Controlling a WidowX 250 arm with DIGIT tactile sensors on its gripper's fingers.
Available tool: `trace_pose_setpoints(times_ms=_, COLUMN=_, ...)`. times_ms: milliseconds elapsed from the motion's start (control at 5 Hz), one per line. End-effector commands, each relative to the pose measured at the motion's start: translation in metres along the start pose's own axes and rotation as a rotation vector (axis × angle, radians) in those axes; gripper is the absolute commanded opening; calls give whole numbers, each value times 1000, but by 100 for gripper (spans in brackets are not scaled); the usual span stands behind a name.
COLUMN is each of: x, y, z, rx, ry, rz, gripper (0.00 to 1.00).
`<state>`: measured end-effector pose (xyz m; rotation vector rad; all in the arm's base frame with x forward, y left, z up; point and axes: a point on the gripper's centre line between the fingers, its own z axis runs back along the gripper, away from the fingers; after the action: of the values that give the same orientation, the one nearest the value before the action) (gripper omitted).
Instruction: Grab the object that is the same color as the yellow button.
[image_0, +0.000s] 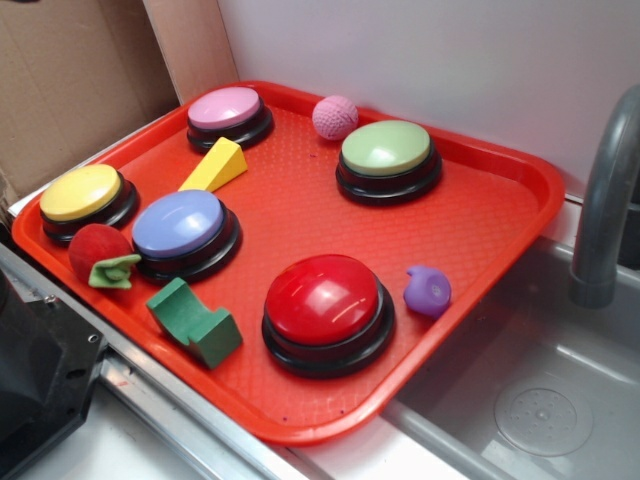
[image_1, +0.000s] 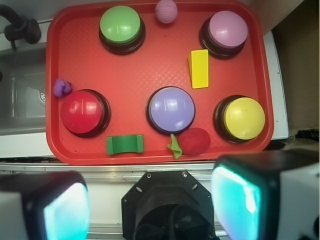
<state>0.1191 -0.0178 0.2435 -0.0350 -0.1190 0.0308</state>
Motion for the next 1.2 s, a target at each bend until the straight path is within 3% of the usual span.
trace_pose_setpoints(times_ms=0, x=0, y=0, z=0, rx=0, ry=0, rz=0, gripper=100)
trace_pose_setpoints(times_ms=600, x=56, y=43, z=-71, rx=57, ry=-112, rz=349, gripper=100)
trace_pose_setpoints(times_ms=1000, x=90, y=76, z=-129, rx=123, ry=-193, rz=396, gripper=100)
